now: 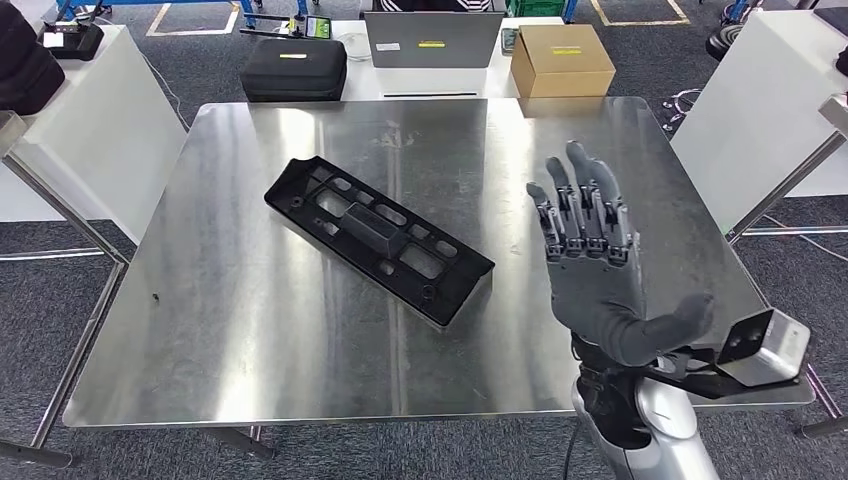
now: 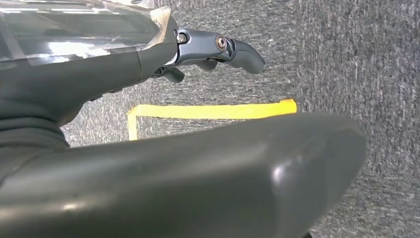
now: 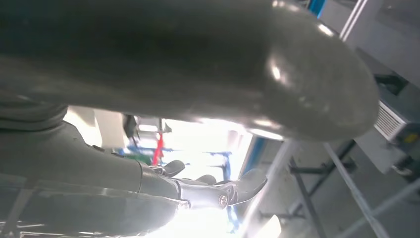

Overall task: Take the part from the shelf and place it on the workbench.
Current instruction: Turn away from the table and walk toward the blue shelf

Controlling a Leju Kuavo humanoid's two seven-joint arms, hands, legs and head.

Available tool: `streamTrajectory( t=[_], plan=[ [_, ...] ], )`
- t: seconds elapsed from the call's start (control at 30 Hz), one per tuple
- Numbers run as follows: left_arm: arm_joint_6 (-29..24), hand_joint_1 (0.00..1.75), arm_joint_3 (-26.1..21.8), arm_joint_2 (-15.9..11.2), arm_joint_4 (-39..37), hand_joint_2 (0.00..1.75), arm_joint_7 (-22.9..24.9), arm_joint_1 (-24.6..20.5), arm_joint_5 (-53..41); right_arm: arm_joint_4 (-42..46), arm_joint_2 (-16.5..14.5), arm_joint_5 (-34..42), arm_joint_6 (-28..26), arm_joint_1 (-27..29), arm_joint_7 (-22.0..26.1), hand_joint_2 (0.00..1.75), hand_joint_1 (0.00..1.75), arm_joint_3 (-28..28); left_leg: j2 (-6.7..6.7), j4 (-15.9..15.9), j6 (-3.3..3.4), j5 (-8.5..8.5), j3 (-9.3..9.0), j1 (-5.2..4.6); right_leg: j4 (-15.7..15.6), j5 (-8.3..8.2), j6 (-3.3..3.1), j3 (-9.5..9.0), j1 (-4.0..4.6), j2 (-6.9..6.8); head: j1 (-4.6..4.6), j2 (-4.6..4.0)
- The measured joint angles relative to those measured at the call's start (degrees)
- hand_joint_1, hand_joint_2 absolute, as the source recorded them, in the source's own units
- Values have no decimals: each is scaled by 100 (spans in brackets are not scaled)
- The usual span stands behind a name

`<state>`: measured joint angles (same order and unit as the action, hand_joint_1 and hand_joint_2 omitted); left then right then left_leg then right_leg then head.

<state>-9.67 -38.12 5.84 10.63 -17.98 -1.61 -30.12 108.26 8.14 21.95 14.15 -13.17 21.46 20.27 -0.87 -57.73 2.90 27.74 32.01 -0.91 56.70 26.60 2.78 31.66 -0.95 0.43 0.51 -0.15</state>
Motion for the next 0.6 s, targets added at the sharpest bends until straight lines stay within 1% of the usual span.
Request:
streamTrajectory(
  t=[0.13,0.17,0.2,0.23,0.27,0.3,0.33,0.37,0.4,0.43,0.47,0.5,0.53,0.57,0.6],
  plan=[
    [51,0,-10,-10,1,0,-9,0,13,358,-2,-71,-68,187,-69,0,0,-164,0,-11,34,16,5,-28,-5,-3,12,-1,-26,0,0,0],
    [55,0,-11,-13,2,0,-9,-1,14,409,-3,-75,-72,203,-75,0,0,-186,2,-7,55,6,3,-34,-11,-15,29,-4,-30,2,3,0],
    [63,0,-11,-13,2,0,-10,-2,14,454,-4,-80,-75,217,-80,0,0,-205,12,20,84,-22,-7,-16,-5,-11,47,4,-28,2,2,0],
    [82,0,-11,-12,2,0,-12,-4,13,491,-4,-88,-80,232,-89,0,0,-223,25,52,117,-56,-19,2,45,30,56,31,-25,1,0,0],
    [117,0,-11,-15,2,0,-14,-7,11,518,-6,-105,-88,248,-105,0,0,-238,39,84,150,-92,-27,24,194,124,51,100,-20,0,-5,0],
    [164,0,-11,-20,3,0,-15,-9,8,535,-9,-127,-98,263,-131,0,0,-252,53,111,172,-116,-30,47,461,277,29,222,-16,-2,-15,0],
    [208,0,-11,-28,3,0,-14,-10,4,540,-15,-150,-110,281,-165,0,0,-263,60,115,182,-125,-20,47,829,454,5,381,-18,-3,-20,0],
    [243,0,-11,-40,4,0,-9,-11,-1,541,-26,-172,-127,300,-202,0,0,-268,65,114,182,-131,-7,50,1230,613,-4,552,-19,-3,-26,0],
    [266,0,-11,-49,4,0,-2,-11,-5,541,-38,-189,-146,319,-240,0,0,-273,69,113,175,-138,4,52,1534,709,10,677,-24,-4,-26,0],
    [279,0,-12,-58,4,0,6,-11,-7,541,-53,-210,-170,334,-273,0,0,-276,72,112,163,-146,13,56,1648,717,46,709,-31,-5,-25,0],
    [287,0,-13,-65,4,0,15,-12,-7,541,-69,-230,-196,342,-305,0,0,-279,73,111,147,-154,17,64,1539,641,99,632,-40,-7,-26,0],
    [292,0,-13,-69,4,0,23,-13,-7,541,-81,-247,-217,342,-337,0,0,-284,71,107,128,-161,20,77,1205,497,160,440,-54,-11,-25,0],
    [293,0,-14,-71,5,0,32,-14,-6,541,-88,-255,-235,336,-367,0,0,-292,68,97,101,-167,24,90,747,356,213,192,-70,-17,-26,0],
    [293,0,-15,-75,7,0,46,-16,-6,539,-93,-251,-247,327,-396,0,0,-303,59,88,65,-174,40,95,383,238,228,-27,-64,-8,-28,0],
    [292,0,-16,-80,8,0,63,-18,-6,537,-96,-241,-255,314,-417,0,0,-314,51,72,26,-182,55,95,126,156,216,-169,-54,5,-29,0]
  ],
)
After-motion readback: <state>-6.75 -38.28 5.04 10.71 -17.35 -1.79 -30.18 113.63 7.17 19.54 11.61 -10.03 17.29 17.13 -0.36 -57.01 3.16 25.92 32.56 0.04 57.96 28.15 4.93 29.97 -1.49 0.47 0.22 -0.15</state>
